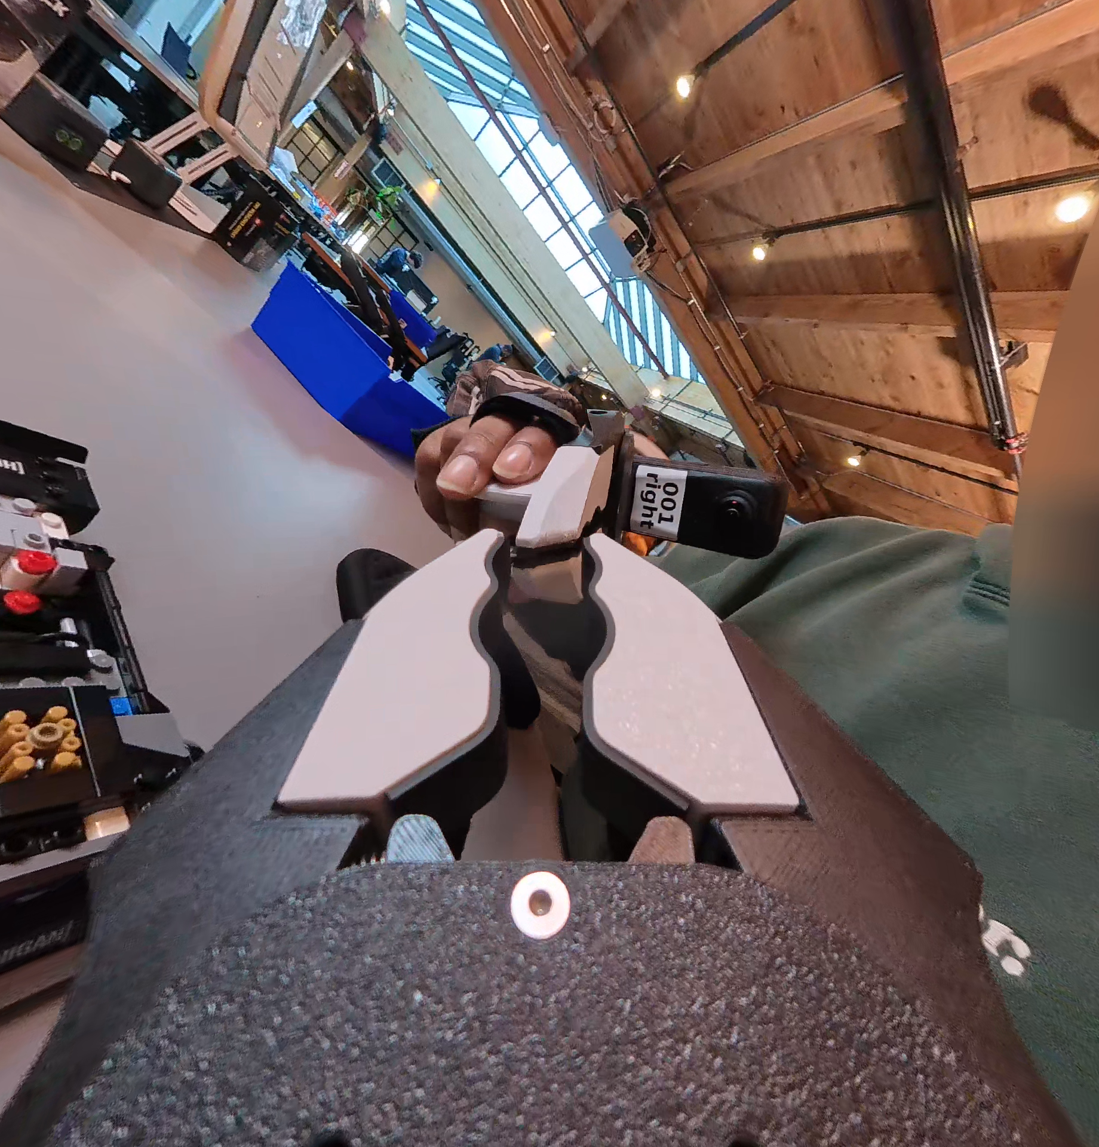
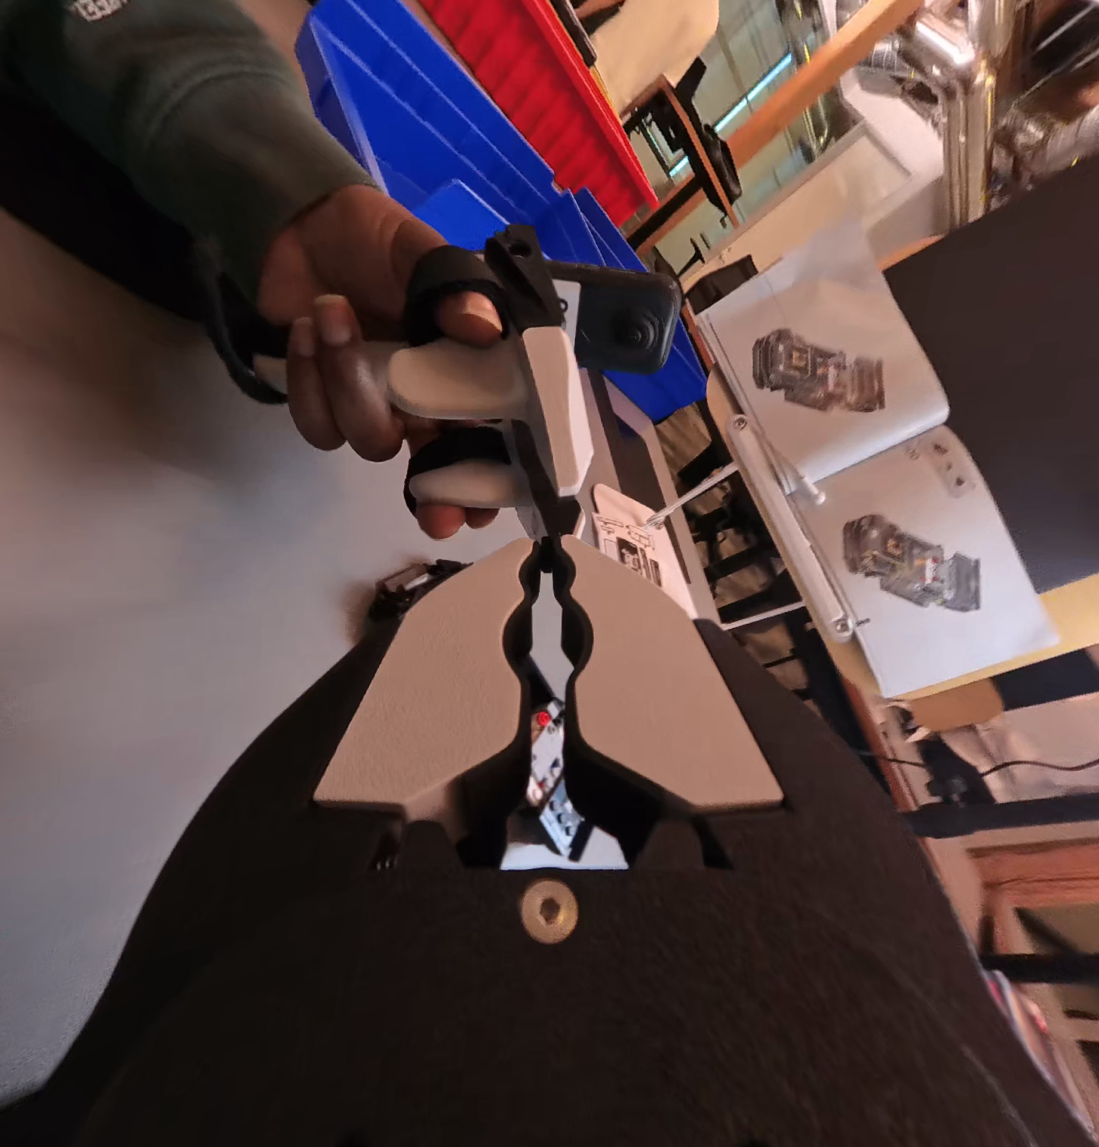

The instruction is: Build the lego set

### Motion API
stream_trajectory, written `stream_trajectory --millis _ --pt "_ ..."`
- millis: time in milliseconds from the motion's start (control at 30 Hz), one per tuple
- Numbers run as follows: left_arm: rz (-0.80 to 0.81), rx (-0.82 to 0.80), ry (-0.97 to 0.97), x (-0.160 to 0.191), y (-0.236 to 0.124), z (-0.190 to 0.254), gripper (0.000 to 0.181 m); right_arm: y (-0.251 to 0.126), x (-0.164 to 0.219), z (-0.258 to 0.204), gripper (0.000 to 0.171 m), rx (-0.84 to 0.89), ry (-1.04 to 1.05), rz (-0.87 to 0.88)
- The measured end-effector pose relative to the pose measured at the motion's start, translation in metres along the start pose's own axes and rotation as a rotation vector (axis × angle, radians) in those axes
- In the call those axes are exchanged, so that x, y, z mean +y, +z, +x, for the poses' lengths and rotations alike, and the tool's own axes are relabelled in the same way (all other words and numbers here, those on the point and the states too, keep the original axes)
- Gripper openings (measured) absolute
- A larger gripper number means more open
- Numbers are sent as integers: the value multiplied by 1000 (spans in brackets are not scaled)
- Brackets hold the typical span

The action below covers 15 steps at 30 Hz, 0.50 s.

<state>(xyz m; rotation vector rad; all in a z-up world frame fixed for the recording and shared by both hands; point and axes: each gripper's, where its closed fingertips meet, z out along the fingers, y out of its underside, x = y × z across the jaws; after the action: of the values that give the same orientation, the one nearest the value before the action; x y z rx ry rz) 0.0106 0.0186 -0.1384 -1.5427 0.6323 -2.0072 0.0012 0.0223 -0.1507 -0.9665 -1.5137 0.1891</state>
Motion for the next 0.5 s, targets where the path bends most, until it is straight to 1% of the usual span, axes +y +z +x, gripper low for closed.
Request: stream_trajectory --millis 133,200,333,500 --pt "-19 -27 25 -1 -5 -5 28 -1 -9 5 3 37 -71 24" --pt "-25 -1 22 0 -6 -1 28 -2 -12 7 4 40 -83 32" --pt "-59 33 33 6 -2 6 26 -1 -17 7 3 35 -103 48" --pt "-44 101 -19 6 -2 13 18 -2 -25 3 3 29 -124 84"
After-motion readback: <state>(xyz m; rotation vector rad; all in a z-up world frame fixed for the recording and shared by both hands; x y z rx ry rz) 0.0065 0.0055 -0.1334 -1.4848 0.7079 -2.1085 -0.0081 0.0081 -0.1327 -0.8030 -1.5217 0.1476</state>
